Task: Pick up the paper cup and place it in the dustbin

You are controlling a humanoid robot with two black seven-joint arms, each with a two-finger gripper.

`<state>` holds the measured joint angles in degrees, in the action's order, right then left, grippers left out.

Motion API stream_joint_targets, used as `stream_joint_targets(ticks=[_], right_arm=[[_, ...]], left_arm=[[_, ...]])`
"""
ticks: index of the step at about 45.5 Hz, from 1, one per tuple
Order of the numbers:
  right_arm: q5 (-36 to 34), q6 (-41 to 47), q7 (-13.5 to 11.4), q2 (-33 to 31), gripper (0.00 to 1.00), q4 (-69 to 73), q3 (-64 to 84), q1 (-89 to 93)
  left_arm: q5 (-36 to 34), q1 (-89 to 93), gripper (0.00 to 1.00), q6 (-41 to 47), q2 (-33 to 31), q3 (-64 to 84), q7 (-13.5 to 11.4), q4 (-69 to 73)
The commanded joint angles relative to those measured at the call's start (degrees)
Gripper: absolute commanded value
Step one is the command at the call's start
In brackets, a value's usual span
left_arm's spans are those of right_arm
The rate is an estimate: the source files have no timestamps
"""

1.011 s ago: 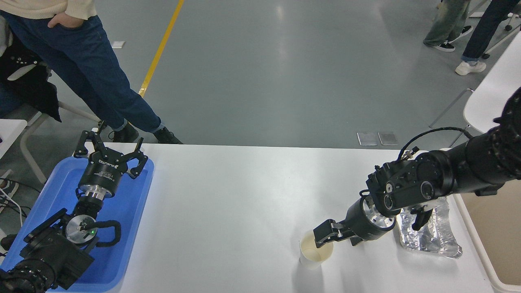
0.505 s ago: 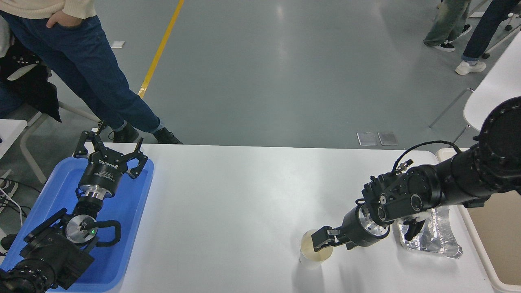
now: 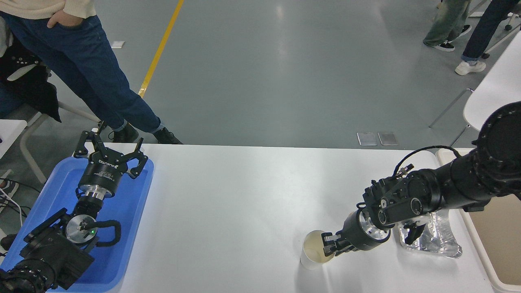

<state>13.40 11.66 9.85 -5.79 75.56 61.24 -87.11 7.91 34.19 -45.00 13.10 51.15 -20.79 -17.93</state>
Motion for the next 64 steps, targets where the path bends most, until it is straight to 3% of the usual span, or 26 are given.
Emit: stream_joint_targets(ticks=[1, 15, 29, 43, 64], right_arm=[[-0.13, 2.22, 0.08, -0.45, 0.00, 0.73, -0.51, -1.39], [0.39, 23.22, 0.08, -10.64, 0.00, 5.74, 0.80, -18.16], [0.92, 33.34, 0.08, -17.50, 0.00, 13.39, 7.04, -38.38], [0.92, 33.34, 0.17, -18.30, 0.00, 13.83, 11.53, -53.24], [0.92, 33.34, 0.08, -19.70, 0.00, 12.77, 17.14, -56.24]], left_arm=[[0.00, 0.00, 1.00, 0.00, 0.00, 0.00, -0.04, 0.00], [0.00, 0.00, 1.00, 0.00, 0.00, -0.09, 0.05, 0.00], [0.00, 0.00, 1.00, 0.00, 0.00, 0.00, -0.04, 0.00], [0.00, 0.00, 1.00, 0.00, 0.00, 0.00, 0.05, 0.00], [0.00, 0.00, 1.00, 0.00, 0.00, 0.00, 0.05, 0.00]])
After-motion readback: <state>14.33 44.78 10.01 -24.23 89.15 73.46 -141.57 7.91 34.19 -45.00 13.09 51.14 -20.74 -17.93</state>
